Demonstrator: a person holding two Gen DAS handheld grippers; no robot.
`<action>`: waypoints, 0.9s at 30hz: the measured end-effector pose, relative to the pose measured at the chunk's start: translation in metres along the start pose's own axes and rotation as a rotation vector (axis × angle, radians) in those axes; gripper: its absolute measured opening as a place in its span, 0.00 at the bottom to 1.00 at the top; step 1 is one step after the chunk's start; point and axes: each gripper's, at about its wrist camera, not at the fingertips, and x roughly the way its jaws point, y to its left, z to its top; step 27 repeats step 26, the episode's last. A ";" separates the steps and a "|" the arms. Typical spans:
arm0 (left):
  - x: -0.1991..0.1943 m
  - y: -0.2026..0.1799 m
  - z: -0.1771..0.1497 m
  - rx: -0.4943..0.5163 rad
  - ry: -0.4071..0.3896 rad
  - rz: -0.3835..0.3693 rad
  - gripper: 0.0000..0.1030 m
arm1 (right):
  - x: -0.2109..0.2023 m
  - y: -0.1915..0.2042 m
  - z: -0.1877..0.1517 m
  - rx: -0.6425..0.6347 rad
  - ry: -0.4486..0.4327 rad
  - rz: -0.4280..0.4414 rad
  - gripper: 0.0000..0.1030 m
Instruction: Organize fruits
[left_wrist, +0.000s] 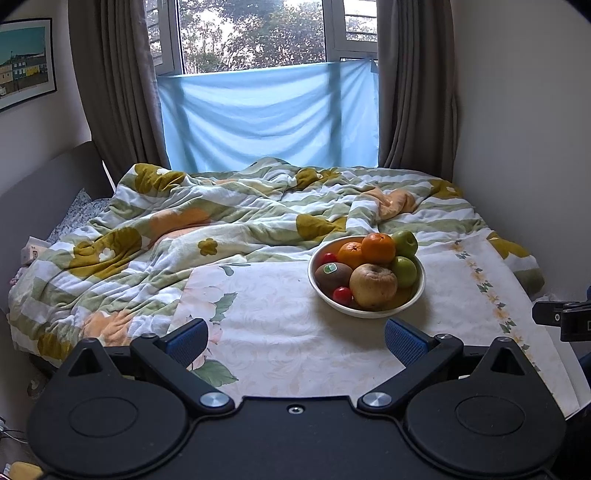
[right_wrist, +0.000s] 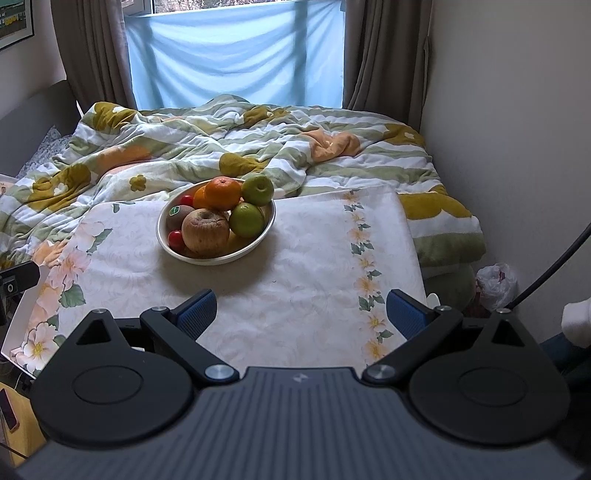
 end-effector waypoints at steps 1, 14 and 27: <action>0.000 0.000 0.000 0.000 0.000 -0.001 1.00 | 0.000 0.000 0.000 0.000 0.000 -0.001 1.00; 0.003 -0.002 0.001 0.003 -0.030 0.010 1.00 | 0.003 0.000 -0.003 0.002 0.006 0.000 1.00; 0.025 0.004 0.001 -0.029 0.018 0.007 1.00 | 0.012 0.003 -0.005 0.005 0.021 0.001 1.00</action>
